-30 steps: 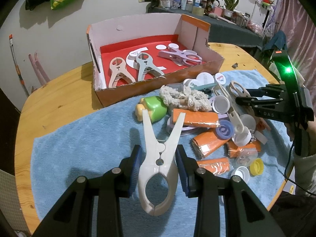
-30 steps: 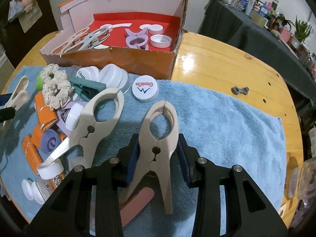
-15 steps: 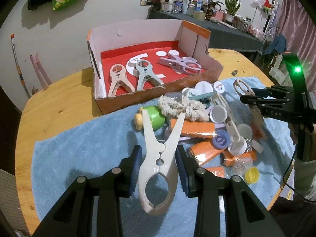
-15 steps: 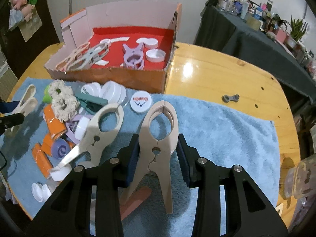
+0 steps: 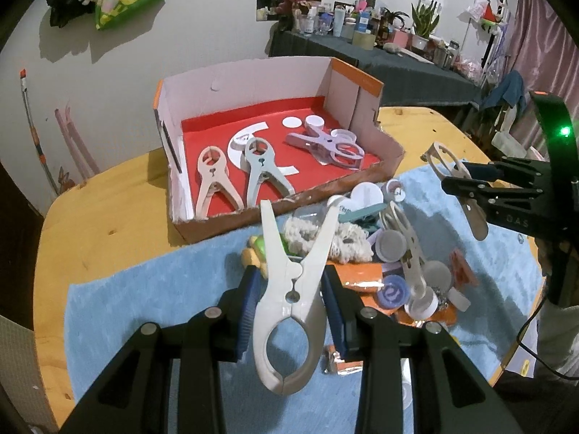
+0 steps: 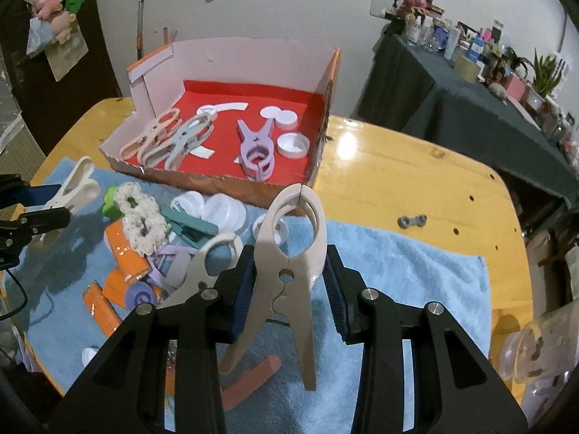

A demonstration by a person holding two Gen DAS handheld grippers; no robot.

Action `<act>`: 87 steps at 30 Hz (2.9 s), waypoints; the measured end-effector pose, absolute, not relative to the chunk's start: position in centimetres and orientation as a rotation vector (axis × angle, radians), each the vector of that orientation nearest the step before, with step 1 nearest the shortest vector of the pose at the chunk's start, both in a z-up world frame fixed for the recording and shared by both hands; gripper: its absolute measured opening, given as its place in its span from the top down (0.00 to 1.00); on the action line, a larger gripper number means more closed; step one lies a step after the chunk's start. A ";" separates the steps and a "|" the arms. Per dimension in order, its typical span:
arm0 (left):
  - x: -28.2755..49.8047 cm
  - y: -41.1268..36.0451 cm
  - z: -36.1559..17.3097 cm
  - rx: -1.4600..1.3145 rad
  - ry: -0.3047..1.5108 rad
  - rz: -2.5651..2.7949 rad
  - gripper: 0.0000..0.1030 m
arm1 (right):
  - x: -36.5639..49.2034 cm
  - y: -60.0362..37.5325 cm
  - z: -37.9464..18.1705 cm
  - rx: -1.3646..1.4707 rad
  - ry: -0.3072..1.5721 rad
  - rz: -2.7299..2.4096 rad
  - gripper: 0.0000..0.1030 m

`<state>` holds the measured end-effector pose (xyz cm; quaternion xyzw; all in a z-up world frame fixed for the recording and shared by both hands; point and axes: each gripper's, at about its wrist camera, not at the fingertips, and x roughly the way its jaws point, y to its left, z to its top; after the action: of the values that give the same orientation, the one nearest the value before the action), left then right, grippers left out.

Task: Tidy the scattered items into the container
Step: 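Lift both clips off the pile and carry them toward the red-lined box, then lower the white clip and the beige clip onto the box's red floor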

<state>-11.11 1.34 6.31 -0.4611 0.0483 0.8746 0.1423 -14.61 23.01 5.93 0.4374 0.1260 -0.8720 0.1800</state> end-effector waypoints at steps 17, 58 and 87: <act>-14.7 2.3 7.8 -1.327 0.124 2.521 0.64 | -17.0 20.5 8.0 1.188 0.385 -2.421 0.66; -27.1 2.7 4.7 -1.507 -0.055 2.512 0.64 | -27.1 13.8 4.6 1.306 0.382 -2.292 0.66; -29.8 2.8 2.0 -1.582 -0.046 2.546 0.64 | -29.8 13.1 2.1 1.386 0.427 -2.297 0.66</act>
<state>-29.80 2.83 2.04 -0.5264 -0.0152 0.8470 0.0720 -29.77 13.15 2.13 0.4986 0.1538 -0.8265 0.2111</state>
